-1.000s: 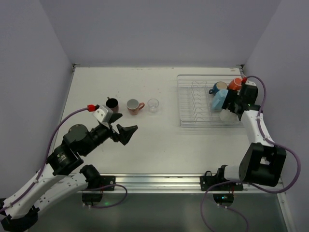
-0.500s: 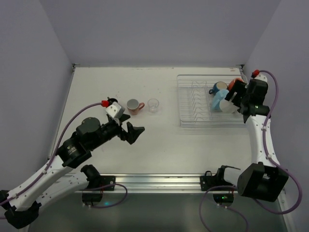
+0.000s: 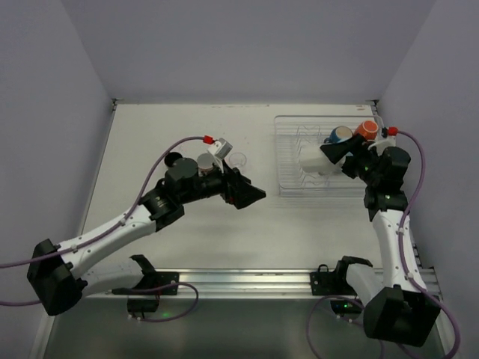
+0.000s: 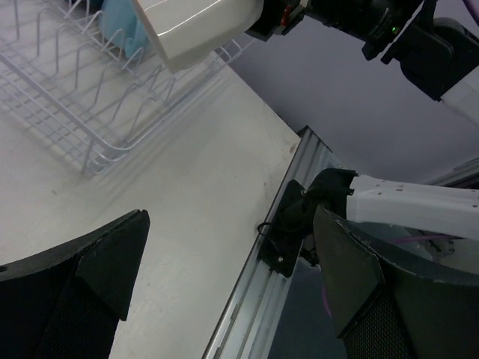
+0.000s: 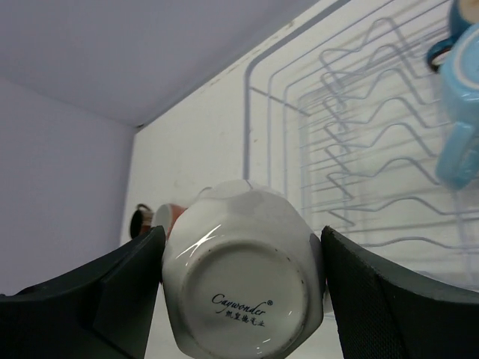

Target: Unload the cups from the dish rack

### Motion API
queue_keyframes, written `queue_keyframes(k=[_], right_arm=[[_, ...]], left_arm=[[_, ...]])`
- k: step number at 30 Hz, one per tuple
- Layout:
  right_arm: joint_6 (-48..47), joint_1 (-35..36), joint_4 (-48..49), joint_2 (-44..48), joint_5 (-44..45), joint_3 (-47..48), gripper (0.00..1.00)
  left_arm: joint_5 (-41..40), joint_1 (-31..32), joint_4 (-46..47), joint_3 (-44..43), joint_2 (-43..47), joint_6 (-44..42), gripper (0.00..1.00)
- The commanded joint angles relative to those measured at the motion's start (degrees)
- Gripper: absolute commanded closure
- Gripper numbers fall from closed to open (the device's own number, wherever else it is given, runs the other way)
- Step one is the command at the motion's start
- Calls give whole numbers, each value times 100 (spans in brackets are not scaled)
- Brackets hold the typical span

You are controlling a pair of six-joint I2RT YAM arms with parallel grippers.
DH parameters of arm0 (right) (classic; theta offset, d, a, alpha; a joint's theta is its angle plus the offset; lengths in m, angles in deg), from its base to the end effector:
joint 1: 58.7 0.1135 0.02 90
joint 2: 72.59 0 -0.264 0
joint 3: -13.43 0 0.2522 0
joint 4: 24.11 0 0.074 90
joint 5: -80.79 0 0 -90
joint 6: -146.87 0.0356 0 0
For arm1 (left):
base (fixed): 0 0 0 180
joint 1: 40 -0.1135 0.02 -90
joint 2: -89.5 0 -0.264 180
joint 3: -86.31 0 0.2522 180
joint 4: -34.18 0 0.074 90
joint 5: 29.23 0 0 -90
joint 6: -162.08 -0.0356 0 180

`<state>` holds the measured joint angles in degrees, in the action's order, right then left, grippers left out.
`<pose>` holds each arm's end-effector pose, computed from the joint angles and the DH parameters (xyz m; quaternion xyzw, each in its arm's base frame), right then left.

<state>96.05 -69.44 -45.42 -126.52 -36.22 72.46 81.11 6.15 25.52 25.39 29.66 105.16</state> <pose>0.2165 -0.0246 0.3198 0.2010 0.7642 0.3244 0.5200 0.1615 -0.1859 0.3324 0.1998 0.7224 -0.5158 0.4148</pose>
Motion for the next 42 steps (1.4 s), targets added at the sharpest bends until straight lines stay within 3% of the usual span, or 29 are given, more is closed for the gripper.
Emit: queue_keyframes(k=[1, 5, 14, 20, 23, 24, 25, 26, 27, 30, 35, 37, 40, 42], right_arm=[[1310, 195, 1974, 392, -1350, -264, 83], [2048, 493, 3063, 577, -1790, -783, 82], [2744, 1021, 4393, 278, -2213, -1381, 82], [2867, 1495, 4806, 111, -2098, -1715, 81], [2955, 1671, 5017, 41, -2046, -1864, 80], [2981, 1715, 5070, 23, -2037, -1899, 77], [3016, 1768, 5123, -12, -2037, -1943, 71], [3025, 1795, 5149, -21, -2011, -1961, 61], [3008, 1804, 5141, -12, -1993, -1979, 35], [2772, 1813, 4668, 172, -1836, -1970, 10], [1621, 1813, 3053, 752, -1466, -1716, 2], [1235, 1812, 2708, 1033, -1264, -1663, 2], [926, 1813, 2277, 1314, -1036, -1689, 2], [855, 1804, 2258, 1385, -1035, -1715, 2]], left_arm=[[524, -18, 1658, -101, -519, 1032, 2], [384, -10, 2528, -259, -1335, 1481, 4], [251, -10, 3110, -804, -2234, 1745, 14], [243, 8, 3620, -752, -2296, 1833, 41], [172, 8, 3726, -681, -2243, 1825, 65], [155, 8, 3717, -663, -2217, 1807, 80], [-2, -1, 3552, -646, -2095, 1703, 86], [-108, -1, 3376, -637, -2007, 1606, 92], [-257, 8, 3166, -663, -1902, 1483, 97], [-1012, -1, 1630, -1056, -1418, 649, 100], [-2752, -10, -1858, -1874, -548, -793, 100], [-3540, -10, -3357, -2348, -398, -943, 100], [-4263, -36, -4845, -2535, -327, -857, 100], [-4459, -132, -5316, -2422, -327, -681, 100]])
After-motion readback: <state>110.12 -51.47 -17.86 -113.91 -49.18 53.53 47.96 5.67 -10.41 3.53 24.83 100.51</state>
